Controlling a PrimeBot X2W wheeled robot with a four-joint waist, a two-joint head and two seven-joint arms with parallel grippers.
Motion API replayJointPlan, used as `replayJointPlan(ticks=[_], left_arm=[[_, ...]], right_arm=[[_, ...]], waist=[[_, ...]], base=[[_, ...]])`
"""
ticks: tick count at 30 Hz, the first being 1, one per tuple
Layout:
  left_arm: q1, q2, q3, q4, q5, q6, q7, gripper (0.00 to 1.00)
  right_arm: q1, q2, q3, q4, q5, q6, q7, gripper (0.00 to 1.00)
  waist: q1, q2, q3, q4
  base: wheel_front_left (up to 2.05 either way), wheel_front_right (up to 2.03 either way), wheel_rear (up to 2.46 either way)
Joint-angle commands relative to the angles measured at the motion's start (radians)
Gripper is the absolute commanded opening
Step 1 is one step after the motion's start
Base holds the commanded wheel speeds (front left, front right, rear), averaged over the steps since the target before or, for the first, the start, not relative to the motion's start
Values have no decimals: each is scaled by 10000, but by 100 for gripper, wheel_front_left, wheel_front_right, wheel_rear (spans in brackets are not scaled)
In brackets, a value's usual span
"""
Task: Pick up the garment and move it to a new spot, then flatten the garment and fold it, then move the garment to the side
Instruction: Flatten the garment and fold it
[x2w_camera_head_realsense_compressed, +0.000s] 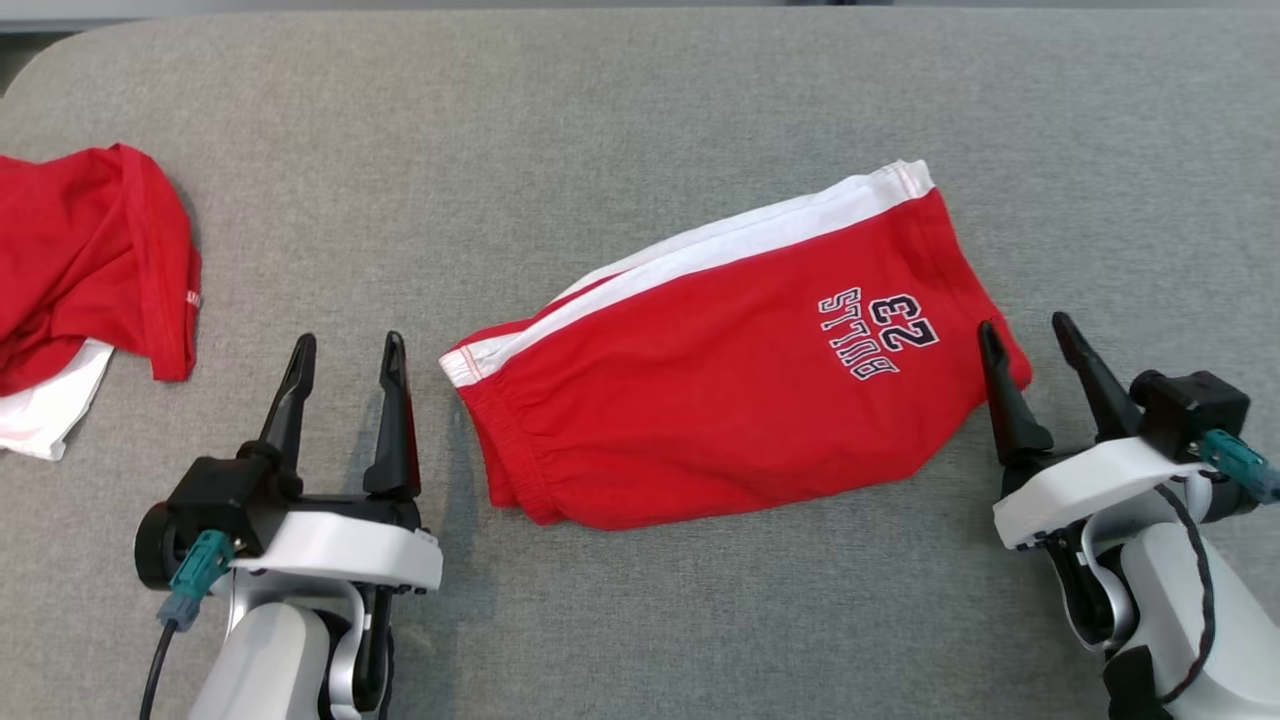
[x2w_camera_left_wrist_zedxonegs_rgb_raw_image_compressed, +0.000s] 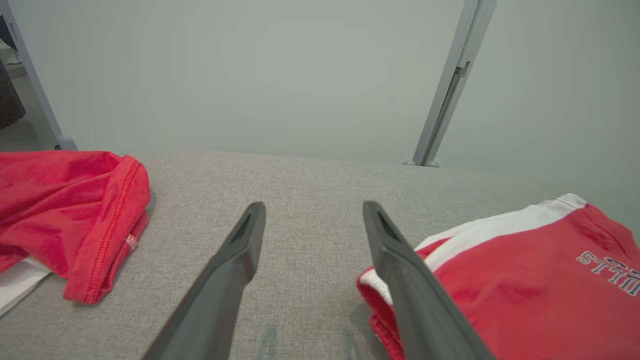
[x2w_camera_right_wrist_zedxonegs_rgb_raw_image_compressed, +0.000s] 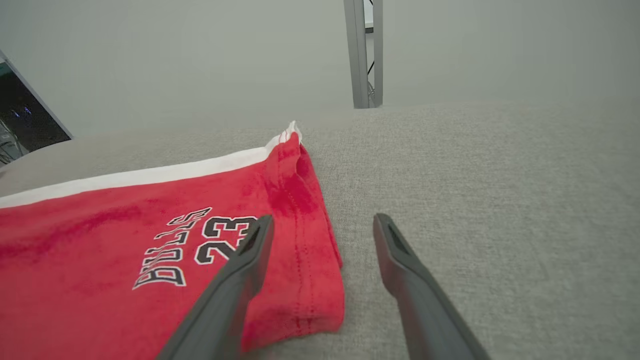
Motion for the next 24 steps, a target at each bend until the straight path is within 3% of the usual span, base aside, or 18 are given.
replayJointPlan(ticks=[1, 9, 12, 24], left_arm=[[-210, -14, -29, 48, 43, -31, -31, 100], [-436, -14, -52, 183, 170, 17, -112, 100], [-437, -27, -52, 211, 197, 23, -134, 100], [-178, 69, -20, 211, 255, 71, -168, 100]], right_arm=[[-231, -62, 88, 356, 88, 2, -30, 100], [-999, 53, 805, 1960, 439, 2, 387, 100], [-1145, 109, 1086, 2337, 846, 3, 730, 0], [-456, -150, 1409, 2180, 2037, 0, 551, 0]], waist=[[0, 0, 138, 145], [0, 0, 326, 243], [0, 0, 303, 216], [0, 0, -34, -50]], base=[[0, 0, 0], [0, 0, 0], [0, 0, 0], [0, 0, 0]])
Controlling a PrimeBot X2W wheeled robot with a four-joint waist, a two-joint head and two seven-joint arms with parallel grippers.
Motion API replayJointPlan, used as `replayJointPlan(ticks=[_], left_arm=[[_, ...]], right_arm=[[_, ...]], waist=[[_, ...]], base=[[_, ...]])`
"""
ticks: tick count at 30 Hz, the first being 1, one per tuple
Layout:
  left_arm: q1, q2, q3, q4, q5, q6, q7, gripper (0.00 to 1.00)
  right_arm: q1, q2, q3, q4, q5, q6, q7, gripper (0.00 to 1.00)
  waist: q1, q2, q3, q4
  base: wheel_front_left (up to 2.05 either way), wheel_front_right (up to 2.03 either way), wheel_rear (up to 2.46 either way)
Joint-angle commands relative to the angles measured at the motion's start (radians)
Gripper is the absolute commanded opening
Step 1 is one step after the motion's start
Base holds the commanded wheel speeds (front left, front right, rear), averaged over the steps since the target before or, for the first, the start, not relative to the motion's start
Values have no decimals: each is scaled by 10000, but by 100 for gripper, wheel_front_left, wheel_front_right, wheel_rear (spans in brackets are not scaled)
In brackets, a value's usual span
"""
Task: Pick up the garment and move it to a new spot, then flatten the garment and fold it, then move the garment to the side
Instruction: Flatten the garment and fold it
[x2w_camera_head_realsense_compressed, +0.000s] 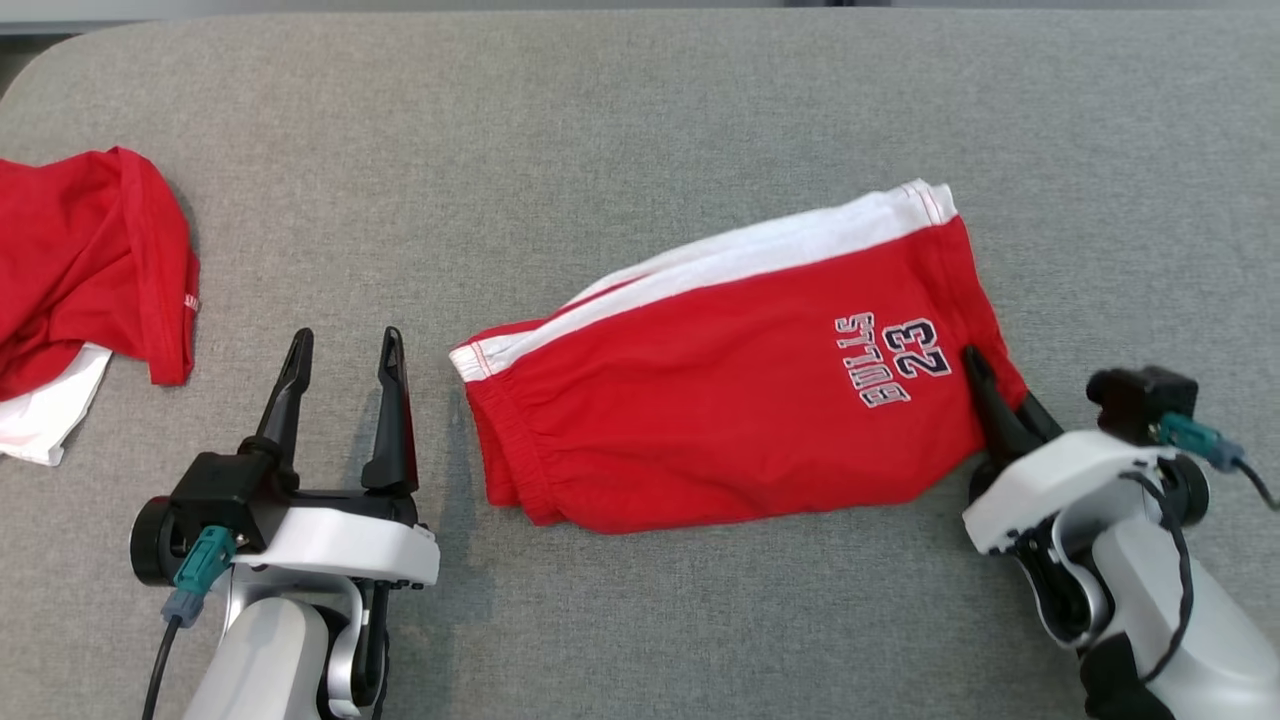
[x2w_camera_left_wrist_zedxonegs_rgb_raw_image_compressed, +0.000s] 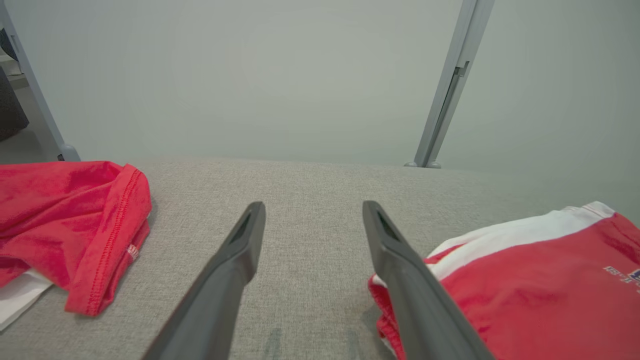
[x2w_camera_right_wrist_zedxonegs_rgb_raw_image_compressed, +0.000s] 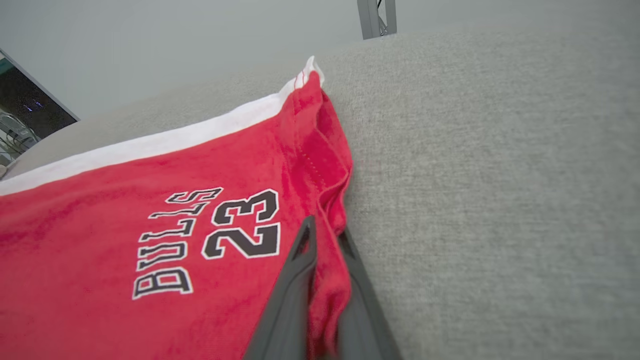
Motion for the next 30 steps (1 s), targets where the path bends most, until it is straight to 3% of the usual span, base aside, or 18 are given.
replayJointPlan(ticks=[1, 16, 25, 30], left_arm=[[75, 78, 21, -39, 88, 34, -48, 100], [574, 357, -106, -274, 30, 132, 314, 100], [816, 427, -211, -473, -46, 187, 522, 100], [886, 427, -249, -524, -97, 229, 585, 100]], right_arm=[[685, -148, -109, 103, 160, -3, -76, 0], [2917, 425, -1538, -715, 230, -26, -385, 0], [3019, 466, -2023, -1101, -25, -26, -291, 0], [2463, 543, -1637, -2149, -532, 1, -114, 0]], waist=[[0, -1, -104, -79], [0, -1, -757, -657], [0, -1, -931, -804], [0, -1, -1010, -858]], base=[[0, 0, 0], [0, 0, 0], [0, 0, 0], [0, 0, 0]])
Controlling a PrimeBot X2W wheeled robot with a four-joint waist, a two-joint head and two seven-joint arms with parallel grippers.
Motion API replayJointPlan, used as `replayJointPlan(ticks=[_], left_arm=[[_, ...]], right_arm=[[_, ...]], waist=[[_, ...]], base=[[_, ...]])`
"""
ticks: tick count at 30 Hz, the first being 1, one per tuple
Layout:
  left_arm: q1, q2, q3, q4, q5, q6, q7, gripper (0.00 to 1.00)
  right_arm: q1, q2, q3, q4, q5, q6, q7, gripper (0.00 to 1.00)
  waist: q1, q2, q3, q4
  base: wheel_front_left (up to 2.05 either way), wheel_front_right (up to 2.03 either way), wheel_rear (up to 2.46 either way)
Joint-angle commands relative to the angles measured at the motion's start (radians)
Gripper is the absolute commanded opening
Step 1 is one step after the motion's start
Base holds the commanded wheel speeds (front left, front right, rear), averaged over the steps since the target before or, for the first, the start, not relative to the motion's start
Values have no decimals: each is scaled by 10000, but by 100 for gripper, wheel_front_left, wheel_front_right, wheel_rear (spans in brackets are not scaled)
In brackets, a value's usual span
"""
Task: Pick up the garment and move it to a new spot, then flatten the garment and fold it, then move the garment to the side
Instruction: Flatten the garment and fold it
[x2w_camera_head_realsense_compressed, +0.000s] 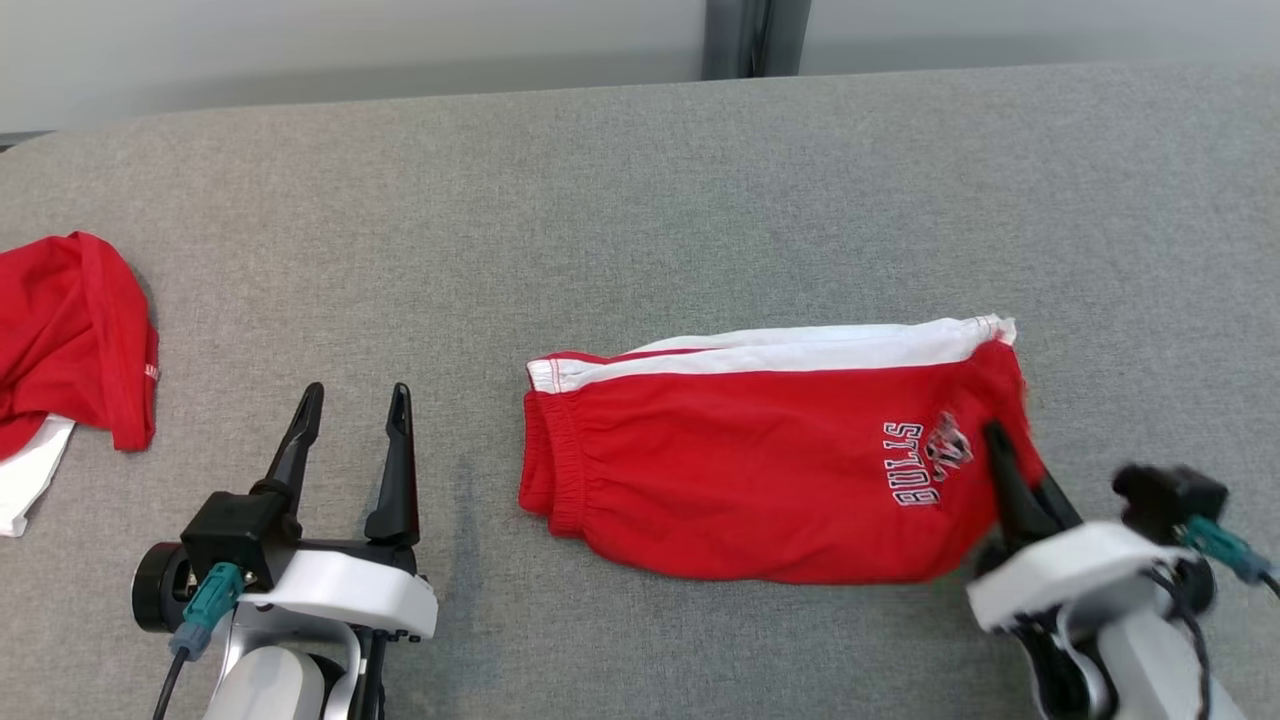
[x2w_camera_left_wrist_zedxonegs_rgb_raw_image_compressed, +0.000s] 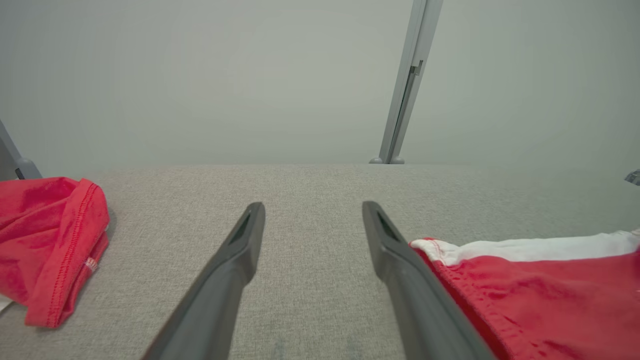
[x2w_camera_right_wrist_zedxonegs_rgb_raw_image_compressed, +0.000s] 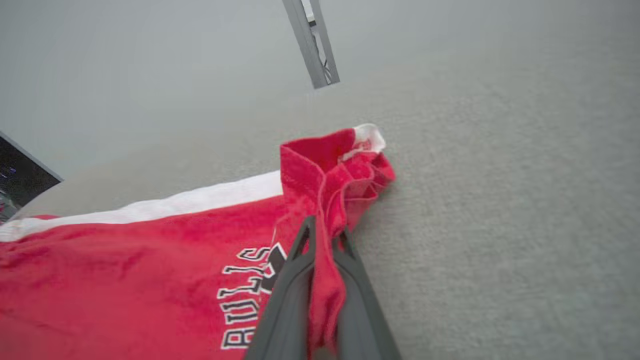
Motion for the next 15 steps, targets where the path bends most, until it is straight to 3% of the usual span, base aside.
replayJointPlan(ticks=[1, 9, 15], left_arm=[[52, 40, 3, -25, -34, 61, 22, 100], [-126, -47, -197, 107, -126, -75, 39, 100], [-239, -212, -391, 292, -172, -178, -33, 100]], right_arm=[[-212, 89, 166, -388, -56, 5, 65, 0], [-1076, 578, 2339, -2076, 50, 5, 1018, 0], [-1612, 738, 4112, -1773, 733, 5, 1213, 0]], waist=[[0, 0, -42, 2], [0, 0, -221, 319], [0, 0, -268, 841]], base=[[0, 0, 0], [0, 0, 0], [0, 0, 0]])
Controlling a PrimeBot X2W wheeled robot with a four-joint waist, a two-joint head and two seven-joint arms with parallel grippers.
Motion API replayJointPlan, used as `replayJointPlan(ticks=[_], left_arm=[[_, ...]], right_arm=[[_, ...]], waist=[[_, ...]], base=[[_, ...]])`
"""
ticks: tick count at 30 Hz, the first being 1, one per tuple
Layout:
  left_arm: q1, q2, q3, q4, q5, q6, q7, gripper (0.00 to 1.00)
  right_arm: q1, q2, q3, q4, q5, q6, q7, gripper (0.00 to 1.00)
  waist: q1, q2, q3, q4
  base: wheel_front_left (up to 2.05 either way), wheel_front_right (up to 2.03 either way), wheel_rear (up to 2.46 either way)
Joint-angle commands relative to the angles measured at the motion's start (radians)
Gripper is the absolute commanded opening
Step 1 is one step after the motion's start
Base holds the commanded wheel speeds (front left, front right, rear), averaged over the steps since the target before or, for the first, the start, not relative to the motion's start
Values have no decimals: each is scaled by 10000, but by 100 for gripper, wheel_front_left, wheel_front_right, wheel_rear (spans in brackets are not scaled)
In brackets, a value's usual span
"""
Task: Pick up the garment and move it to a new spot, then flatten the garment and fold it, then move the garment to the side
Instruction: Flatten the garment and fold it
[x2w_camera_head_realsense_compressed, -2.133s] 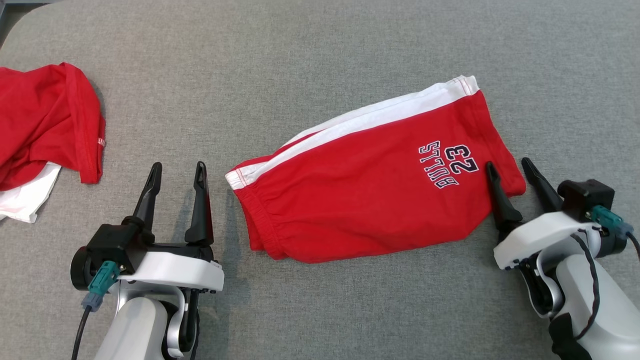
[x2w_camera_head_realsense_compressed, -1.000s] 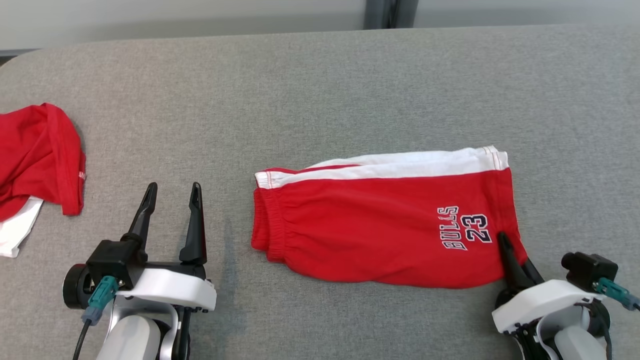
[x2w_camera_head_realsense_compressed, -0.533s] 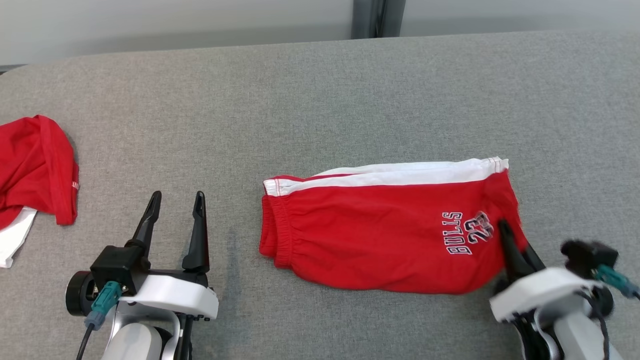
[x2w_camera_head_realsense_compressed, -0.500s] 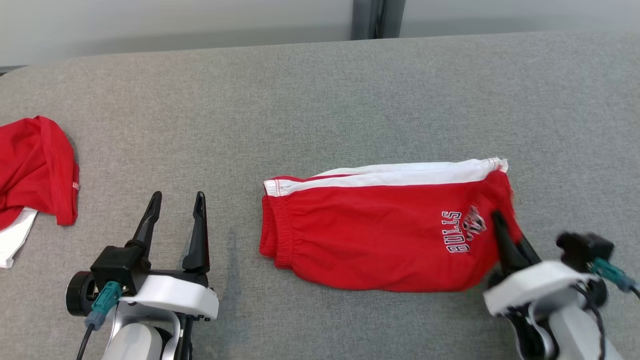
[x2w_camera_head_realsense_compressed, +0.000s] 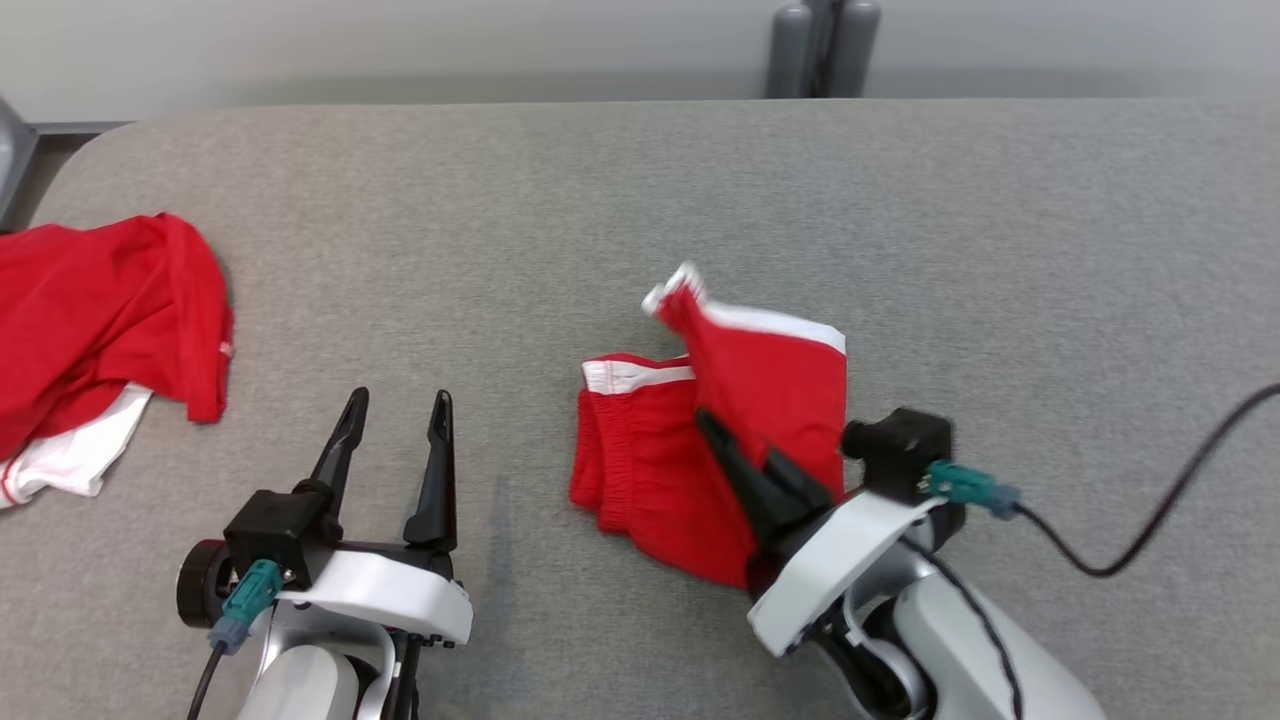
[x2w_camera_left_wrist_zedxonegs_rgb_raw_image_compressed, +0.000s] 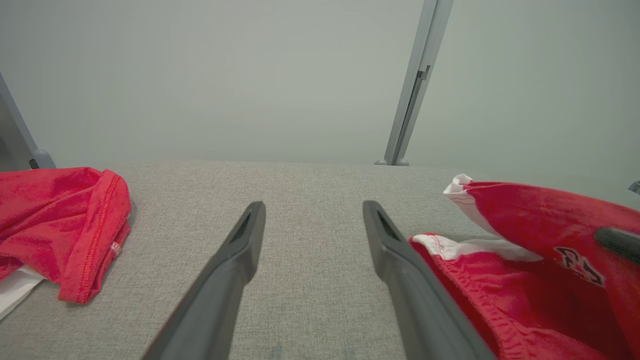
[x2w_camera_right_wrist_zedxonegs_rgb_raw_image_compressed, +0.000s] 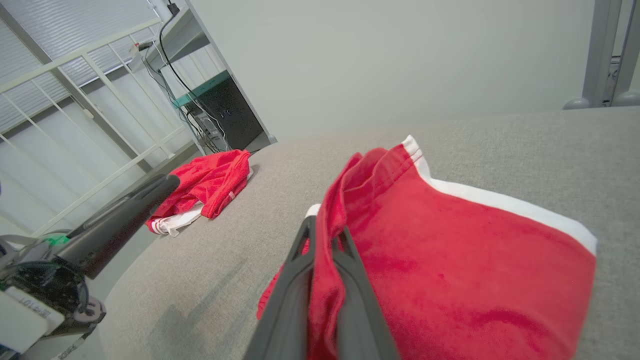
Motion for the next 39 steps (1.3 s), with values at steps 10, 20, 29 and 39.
replayJointPlan(ticks=[10, 20, 29, 39], left_arm=[[-72, -91, -135, 268, -111, -99, -205, 100], [-61, -29, -191, 481, -154, -99, -252, 100], [116, 172, -163, 448, -193, 8, -188, 100], [686, 573, 158, 17, -301, 291, -100, 100]], right_arm=[[-578, 2, 2015, 1439, 892, 5, -394, 0], [-910, 1, 2948, 1518, 23, 5, -1076, 100], [12, -425, 405, 415, -766, 5, -1576, 100], [1857, -817, -4096, -554, -2180, 5, -1339, 100]], waist=[[0, 0, 130, 538], [0, 0, -16, 204], [0, 0, -393, -199], [0, 0, -998, -611]], base=[[0, 0, 0], [0, 0, 0], [0, 0, 0], [0, 0, 0]])
